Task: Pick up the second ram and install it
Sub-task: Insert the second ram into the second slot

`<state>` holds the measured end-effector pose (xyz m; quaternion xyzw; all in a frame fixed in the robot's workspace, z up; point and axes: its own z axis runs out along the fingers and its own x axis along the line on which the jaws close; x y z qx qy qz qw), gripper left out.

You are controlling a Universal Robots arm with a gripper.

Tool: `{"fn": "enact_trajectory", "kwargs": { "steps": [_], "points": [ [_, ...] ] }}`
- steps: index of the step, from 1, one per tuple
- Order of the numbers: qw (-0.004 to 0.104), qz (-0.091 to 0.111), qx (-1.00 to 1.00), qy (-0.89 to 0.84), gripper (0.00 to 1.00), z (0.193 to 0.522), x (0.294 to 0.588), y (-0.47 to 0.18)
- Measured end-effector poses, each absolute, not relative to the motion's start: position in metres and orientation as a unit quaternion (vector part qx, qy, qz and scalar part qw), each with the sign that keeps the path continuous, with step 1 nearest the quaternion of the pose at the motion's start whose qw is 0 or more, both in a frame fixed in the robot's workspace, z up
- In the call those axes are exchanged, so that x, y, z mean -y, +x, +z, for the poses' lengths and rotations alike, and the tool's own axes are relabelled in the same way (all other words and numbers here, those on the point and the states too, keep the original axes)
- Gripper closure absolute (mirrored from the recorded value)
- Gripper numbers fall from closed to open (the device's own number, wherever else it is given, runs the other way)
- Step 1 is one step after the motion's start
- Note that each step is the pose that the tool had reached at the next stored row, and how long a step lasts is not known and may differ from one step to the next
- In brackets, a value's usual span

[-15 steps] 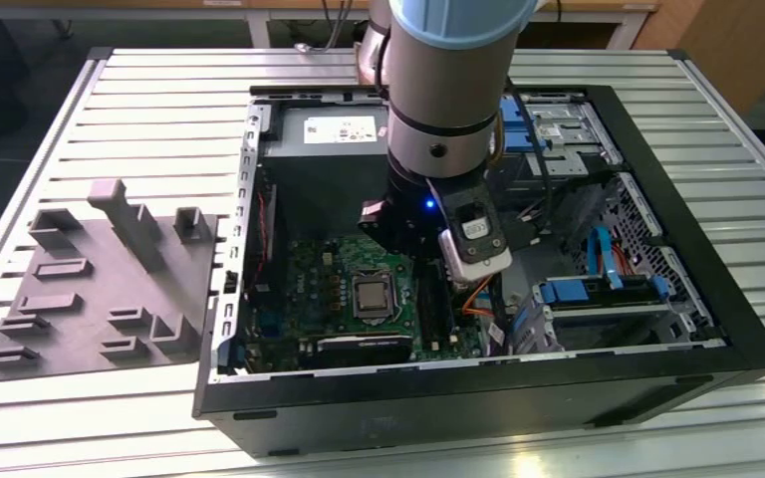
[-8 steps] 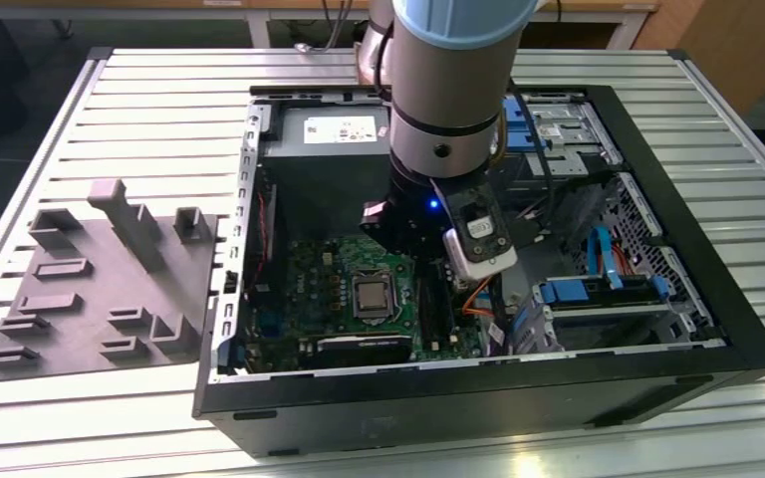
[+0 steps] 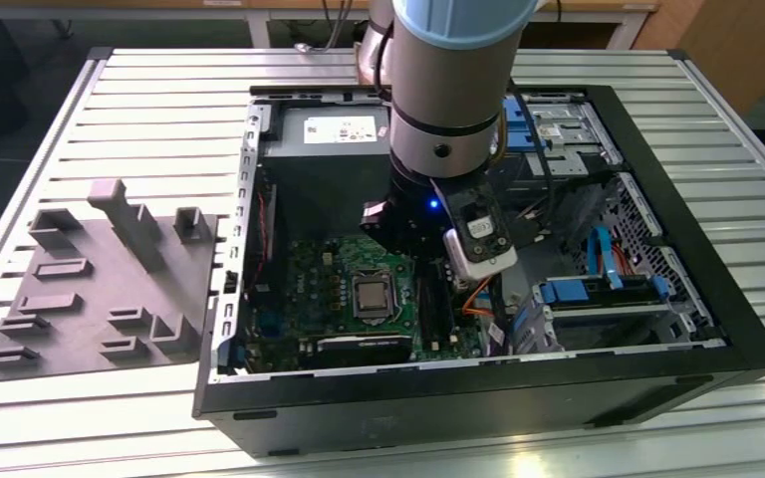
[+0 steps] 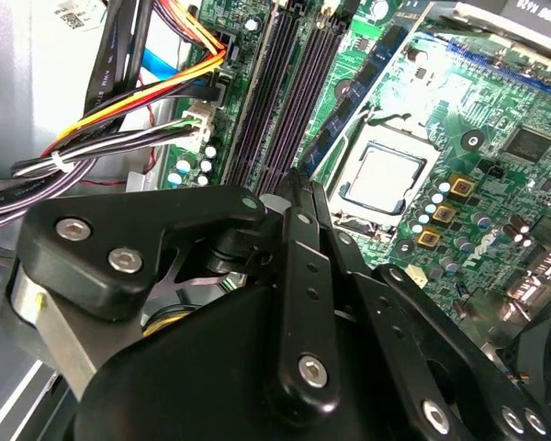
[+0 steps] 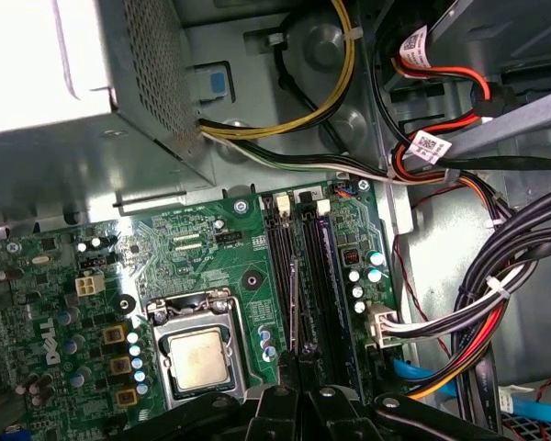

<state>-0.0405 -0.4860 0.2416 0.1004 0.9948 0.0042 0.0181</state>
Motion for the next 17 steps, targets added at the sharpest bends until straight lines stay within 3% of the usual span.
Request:
{"fn": "enact_trajectory", "kwargs": {
  "steps": [17],
  "points": [
    [0.018,0.005,-0.997,0.071,0.89,0.2415,0.4859,-0.0394]
  ]
}}
